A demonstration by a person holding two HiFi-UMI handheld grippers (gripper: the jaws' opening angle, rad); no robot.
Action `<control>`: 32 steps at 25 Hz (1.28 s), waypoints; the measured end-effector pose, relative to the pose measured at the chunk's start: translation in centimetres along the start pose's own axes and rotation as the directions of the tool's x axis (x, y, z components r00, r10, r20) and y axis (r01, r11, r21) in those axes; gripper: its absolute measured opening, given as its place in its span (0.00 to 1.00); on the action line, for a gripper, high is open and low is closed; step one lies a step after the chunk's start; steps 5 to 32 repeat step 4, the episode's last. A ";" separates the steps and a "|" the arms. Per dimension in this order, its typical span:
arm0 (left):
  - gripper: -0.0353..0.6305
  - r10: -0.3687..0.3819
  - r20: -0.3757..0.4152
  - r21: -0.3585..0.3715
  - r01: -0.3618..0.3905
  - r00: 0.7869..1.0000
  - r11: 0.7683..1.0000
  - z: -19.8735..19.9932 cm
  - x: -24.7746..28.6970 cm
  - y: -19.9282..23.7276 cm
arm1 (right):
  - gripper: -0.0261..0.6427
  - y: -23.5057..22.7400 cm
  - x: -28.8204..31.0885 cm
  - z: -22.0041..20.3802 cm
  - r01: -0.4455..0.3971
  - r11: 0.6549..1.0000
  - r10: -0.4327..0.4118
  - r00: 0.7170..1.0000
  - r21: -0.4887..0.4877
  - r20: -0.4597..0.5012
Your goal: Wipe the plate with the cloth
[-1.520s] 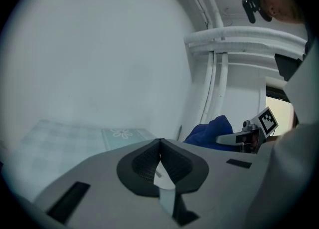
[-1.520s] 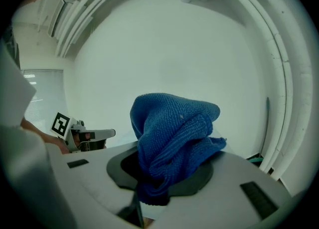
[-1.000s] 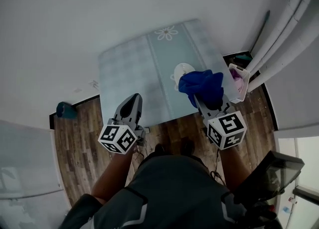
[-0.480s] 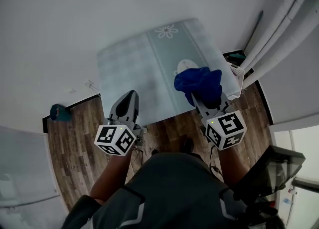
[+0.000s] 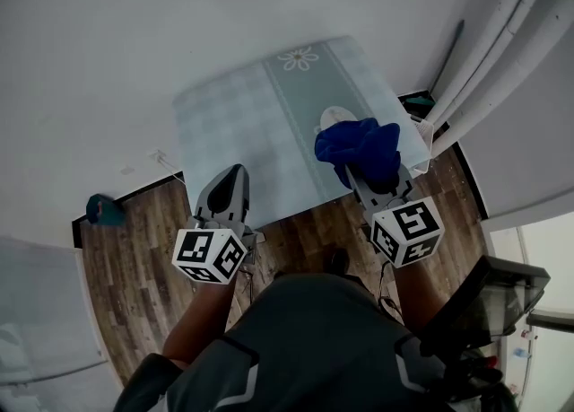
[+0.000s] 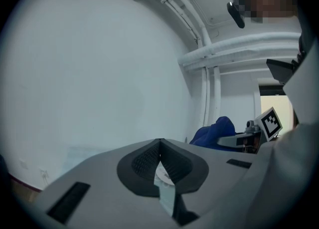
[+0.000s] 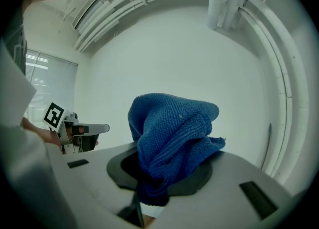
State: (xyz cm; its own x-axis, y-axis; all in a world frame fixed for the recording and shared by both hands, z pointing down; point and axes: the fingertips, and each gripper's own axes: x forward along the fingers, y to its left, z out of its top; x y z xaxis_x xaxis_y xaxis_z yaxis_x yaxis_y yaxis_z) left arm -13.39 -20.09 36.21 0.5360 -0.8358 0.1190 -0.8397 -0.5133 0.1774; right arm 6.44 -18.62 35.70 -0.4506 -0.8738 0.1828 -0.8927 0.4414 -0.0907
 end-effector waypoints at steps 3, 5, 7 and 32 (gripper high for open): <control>0.07 -0.019 0.007 -0.042 0.019 1.000 0.999 0.2 -0.5 -0.1 | 0.19 0.3 -0.1 0.4 0.010 1.000 -0.010 1.000 -0.009 0.000; 0.07 -0.023 0.009 -0.055 0.023 1.000 0.998 0.3 -0.7 -0.1 | 0.19 0.4 -0.1 0.5 0.013 1.000 -0.013 1.000 -0.012 0.000; 0.07 -0.023 0.009 -0.055 0.023 1.000 0.998 0.3 -0.7 -0.1 | 0.19 0.4 -0.1 0.5 0.013 1.000 -0.013 1.000 -0.012 0.000; 0.07 -0.023 0.009 -0.055 0.023 1.000 0.998 0.3 -0.7 -0.1 | 0.19 0.4 -0.1 0.5 0.013 1.000 -0.013 1.000 -0.012 0.000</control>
